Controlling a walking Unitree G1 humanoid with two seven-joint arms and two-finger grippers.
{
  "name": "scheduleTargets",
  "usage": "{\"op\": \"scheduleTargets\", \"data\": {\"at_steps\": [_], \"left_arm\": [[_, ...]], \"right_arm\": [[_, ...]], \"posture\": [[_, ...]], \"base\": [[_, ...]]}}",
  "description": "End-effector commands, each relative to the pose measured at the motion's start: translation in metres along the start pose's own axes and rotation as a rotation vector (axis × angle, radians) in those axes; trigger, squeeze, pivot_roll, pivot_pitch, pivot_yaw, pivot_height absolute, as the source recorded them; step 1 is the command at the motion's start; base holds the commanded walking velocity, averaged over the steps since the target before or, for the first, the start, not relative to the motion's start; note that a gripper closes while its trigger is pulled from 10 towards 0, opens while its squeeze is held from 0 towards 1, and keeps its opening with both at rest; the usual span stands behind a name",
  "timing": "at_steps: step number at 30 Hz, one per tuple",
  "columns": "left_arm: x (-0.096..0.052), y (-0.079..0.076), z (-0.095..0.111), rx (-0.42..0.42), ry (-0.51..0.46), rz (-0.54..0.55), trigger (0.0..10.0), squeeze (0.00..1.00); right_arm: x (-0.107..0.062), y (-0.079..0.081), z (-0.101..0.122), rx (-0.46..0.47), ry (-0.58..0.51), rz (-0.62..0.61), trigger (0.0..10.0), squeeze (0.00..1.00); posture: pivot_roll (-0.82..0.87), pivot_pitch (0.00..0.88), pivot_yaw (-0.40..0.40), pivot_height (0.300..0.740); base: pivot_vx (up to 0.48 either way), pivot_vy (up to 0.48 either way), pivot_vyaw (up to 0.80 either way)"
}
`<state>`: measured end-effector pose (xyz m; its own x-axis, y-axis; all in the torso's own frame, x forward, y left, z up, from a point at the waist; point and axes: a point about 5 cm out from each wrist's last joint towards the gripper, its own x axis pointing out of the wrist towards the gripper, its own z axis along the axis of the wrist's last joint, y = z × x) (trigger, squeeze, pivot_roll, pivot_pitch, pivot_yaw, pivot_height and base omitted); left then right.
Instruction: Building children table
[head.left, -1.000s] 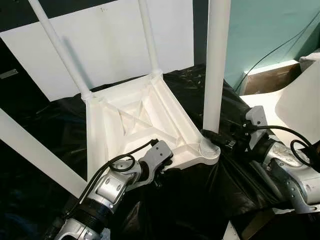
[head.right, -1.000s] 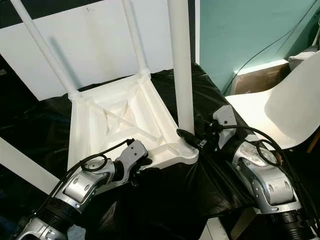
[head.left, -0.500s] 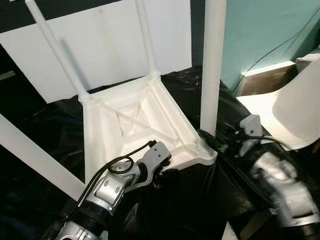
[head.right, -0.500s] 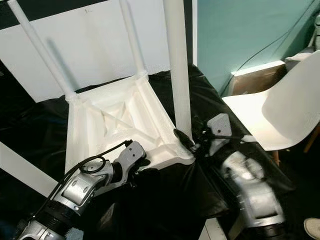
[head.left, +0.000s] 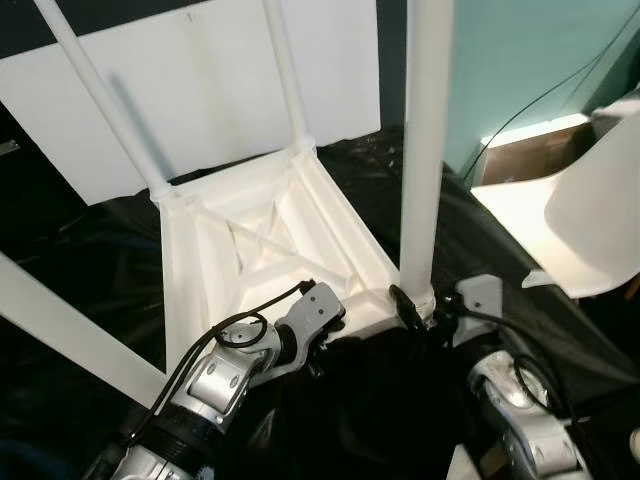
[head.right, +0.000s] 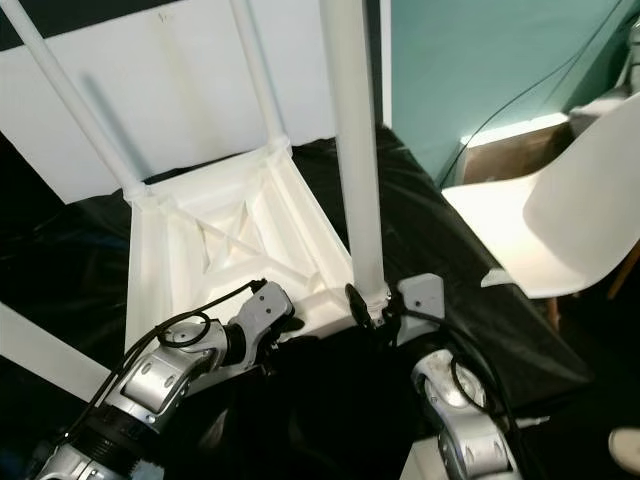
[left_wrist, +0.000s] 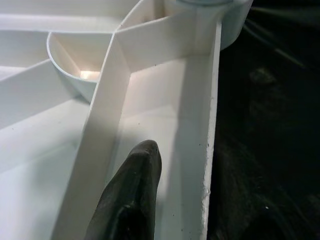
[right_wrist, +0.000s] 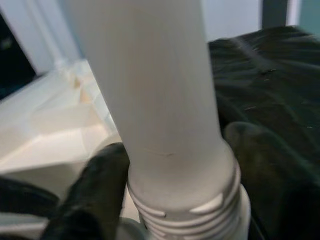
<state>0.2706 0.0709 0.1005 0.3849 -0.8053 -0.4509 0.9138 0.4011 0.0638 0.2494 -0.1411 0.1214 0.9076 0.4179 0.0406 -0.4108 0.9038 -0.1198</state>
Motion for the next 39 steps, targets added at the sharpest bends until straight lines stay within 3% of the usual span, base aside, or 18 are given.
{"op": "scheduleTargets", "data": {"at_steps": [1,2,8,17,18,23,24,25,26,27,28,29,34,35,36,37,38,39], "left_arm": [[-0.002,0.004,-0.022,-0.049,0.088,0.048,10.0,0.00],[-0.001,0.004,-0.020,-0.050,0.080,0.043,10.0,0.00],[0.003,0.004,-0.016,-0.046,0.069,0.032,10.0,0.00],[0.007,0.003,-0.014,-0.021,0.078,0.030,10.0,0.00],[0.007,0.002,-0.022,0.024,0.140,0.018,10.0,0.00],[0.007,0.001,-0.035,0.056,0.223,0.020,10.0,0.00],[0.008,-0.001,-0.038,0.030,0.243,0.008,10.0,0.00],[0.008,-0.001,-0.038,0.030,0.243,0.008,10.0,0.00],[0.009,-0.002,-0.038,0.015,0.237,0.001,9.1,0.00],[0.010,-0.002,-0.035,-0.006,0.221,-0.003,3.9,0.00],[0.010,-0.002,-0.035,-0.006,0.221,-0.003,3.9,0.00],[0.011,-0.003,-0.033,-0.025,0.205,-0.005,0.0,0.00],[0.012,-0.004,-0.029,-0.045,0.183,-0.017,0.0,0.00],[0.012,-0.003,-0.028,-0.056,0.177,-0.014,0.7,0.00],[0.012,-0.002,-0.028,-0.061,0.172,-0.011,4.1,0.00],[0.012,-0.002,-0.028,-0.061,0.172,-0.011,4.1,0.00],[0.013,-0.002,-0.028,-0.069,0.165,-0.006,10.0,0.00],[0.013,-0.001,-0.028,-0.074,0.161,-0.004,10.0,0.00]], "right_arm": [[0.002,0.006,-0.002,0.009,0.008,0.029,10.0,1.00],[0.002,-0.001,0.001,-0.028,-0.004,0.070,10.0,0.00],[0.005,-0.023,0.007,-0.142,-0.017,0.149,10.0,0.00],[0.011,-0.023,0.016,-0.222,-0.025,0.330,10.0,0.00],[0.016,-0.027,0.015,-0.234,-0.014,0.359,10.0,0.00],[0.019,-0.029,0.015,-0.240,-0.011,0.371,10.0,0.00],[0.023,-0.031,0.015,-0.229,-0.001,0.381,3.6,0.00],[0.023,-0.031,0.015,-0.229,-0.001,0.381,3.6,0.00],[0.023,-0.032,0.014,-0.226,0.002,0.384,2.8,0.00],[0.024,-0.032,0.014,-0.217,0.005,0.388,0.0,0.00],[0.024,-0.032,0.014,-0.217,0.005,0.388,0.0,0.00],[0.024,-0.032,0.013,-0.209,0.007,0.389,0.0,0.00],[0.023,-0.029,0.010,-0.188,0.014,0.398,0.0,0.00],[0.021,-0.027,0.007,-0.178,0.020,0.401,0.0,0.00],[0.020,-0.024,0.005,-0.166,0.025,0.402,0.0,0.00],[0.020,-0.024,0.005,-0.166,0.025,0.402,0.0,0.00],[0.018,-0.022,0.002,-0.147,0.030,0.397,0.0,0.00],[0.017,-0.020,0.000,-0.136,0.033,0.392,0.0,0.00]], "posture": [[-0.04,0.000,0.143,0.740],[-0.05,0.000,0.136,0.740],[-0.06,0.000,0.132,0.740],[-0.06,0.000,0.128,0.740],[-0.06,0.000,0.128,0.740],[-0.05,0.000,0.126,0.740],[-0.05,0.000,0.127,0.740],[-0.05,0.000,0.127,0.740],[-0.05,0.000,0.127,0.740],[-0.05,0.000,0.127,0.740],[-0.05,0.000,0.127,0.740],[-0.05,0.000,0.127,0.740],[-0.05,0.000,0.124,0.740],[-0.05,0.000,0.126,0.740],[-0.05,0.000,0.127,0.740],[-0.05,0.000,0.127,0.740],[-0.05,0.000,0.127,0.740],[-0.05,0.000,0.127,0.740]], "base": [[0.000,0.000,0.00],[0.000,0.000,0.00],[0.000,0.000,0.00],[0.000,0.000,0.00],[0.000,0.000,0.00],[0.000,0.000,0.00],[0.000,0.000,0.00],[0.000,0.000,0.00],[0.000,0.000,0.00],[0.000,0.000,0.00],[0.000,0.000,0.00],[0.000,0.000,0.00],[0.000,0.000,0.00],[0.000,0.000,0.00],[0.000,0.000,0.00],[0.000,0.000,0.00],[0.000,0.000,0.00],[0.000,0.000,0.00]]}}
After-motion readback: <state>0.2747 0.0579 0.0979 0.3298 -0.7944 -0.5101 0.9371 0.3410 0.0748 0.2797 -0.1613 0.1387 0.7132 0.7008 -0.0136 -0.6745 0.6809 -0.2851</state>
